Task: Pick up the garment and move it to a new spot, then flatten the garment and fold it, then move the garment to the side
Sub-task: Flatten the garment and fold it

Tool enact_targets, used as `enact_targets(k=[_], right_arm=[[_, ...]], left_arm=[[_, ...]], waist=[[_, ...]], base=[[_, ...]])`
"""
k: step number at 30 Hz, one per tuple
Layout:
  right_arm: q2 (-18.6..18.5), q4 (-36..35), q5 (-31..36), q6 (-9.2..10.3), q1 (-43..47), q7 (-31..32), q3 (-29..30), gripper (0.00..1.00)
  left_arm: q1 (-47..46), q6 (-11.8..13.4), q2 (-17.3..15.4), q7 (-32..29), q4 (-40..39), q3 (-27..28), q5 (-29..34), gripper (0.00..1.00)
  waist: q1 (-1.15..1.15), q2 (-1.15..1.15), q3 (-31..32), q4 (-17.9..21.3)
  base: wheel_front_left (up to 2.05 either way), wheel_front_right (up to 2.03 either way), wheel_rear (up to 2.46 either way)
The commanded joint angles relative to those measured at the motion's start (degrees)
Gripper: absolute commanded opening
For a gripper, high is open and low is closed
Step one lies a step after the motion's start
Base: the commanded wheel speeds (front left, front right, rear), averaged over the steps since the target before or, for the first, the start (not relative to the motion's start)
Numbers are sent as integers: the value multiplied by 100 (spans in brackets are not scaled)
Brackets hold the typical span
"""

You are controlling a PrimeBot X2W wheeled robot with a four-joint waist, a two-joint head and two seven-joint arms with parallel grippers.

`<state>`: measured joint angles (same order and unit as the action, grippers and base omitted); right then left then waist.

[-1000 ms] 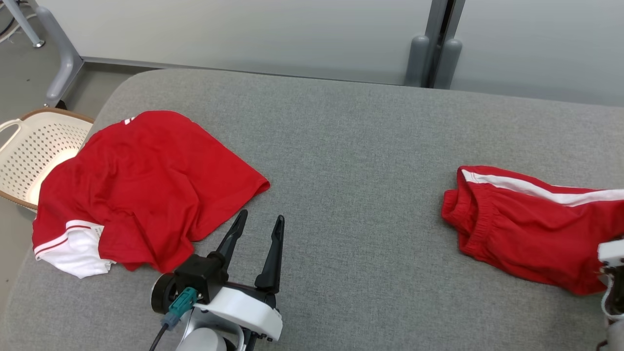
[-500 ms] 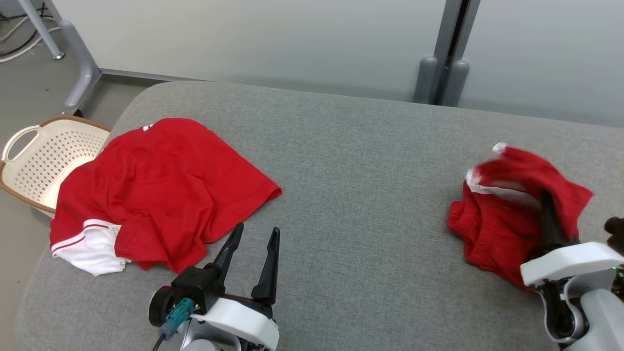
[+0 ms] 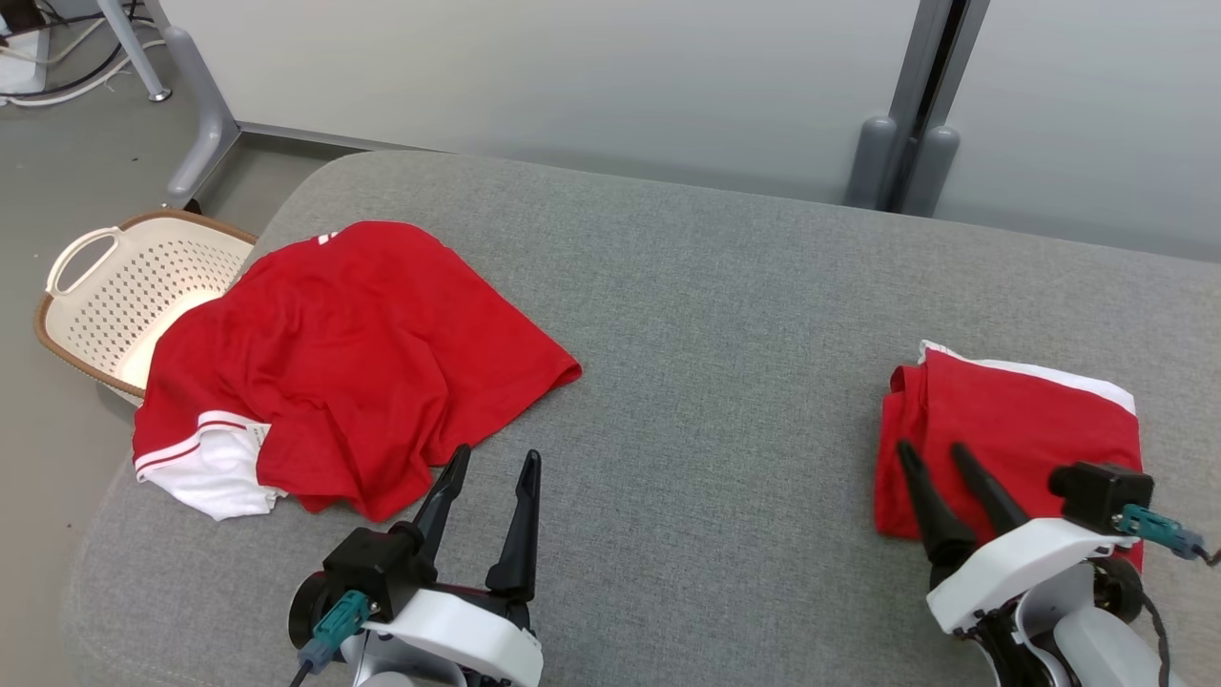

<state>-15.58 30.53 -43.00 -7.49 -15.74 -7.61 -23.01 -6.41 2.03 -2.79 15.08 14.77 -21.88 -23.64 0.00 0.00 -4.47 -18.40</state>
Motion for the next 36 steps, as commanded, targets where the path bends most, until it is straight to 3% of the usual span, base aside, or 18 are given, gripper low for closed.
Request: enact_targets(k=[1,11,21,28,36], right_arm=[[-39,-51,-57,0,39,37,-37,100],[-115,310,-456,0,-102,824,-655,100],[-356,-316,-657,0,-322,76,-586,100],[-611,-327,379,0,-315,-635,8,100],[-140,-530,1868,0,252,-767,1524,100]], left_arm=[[-25,-7,-21,12,-42,10,35,100],[-124,47,-21,12,-121,-26,-5,100],[-181,38,-21,12,-256,123,84,100],[-217,16,-21,12,-502,313,183,100],[-105,24,-22,12,-667,445,245,100]], waist=[[0,0,-11,-9],[0,0,-139,7],[0,0,-98,407],[0,0,51,885],[0,0,141,1253]], base=[[0,0,0],[0,0,0],[0,0,0],[0,0,0],[0,0,0]])
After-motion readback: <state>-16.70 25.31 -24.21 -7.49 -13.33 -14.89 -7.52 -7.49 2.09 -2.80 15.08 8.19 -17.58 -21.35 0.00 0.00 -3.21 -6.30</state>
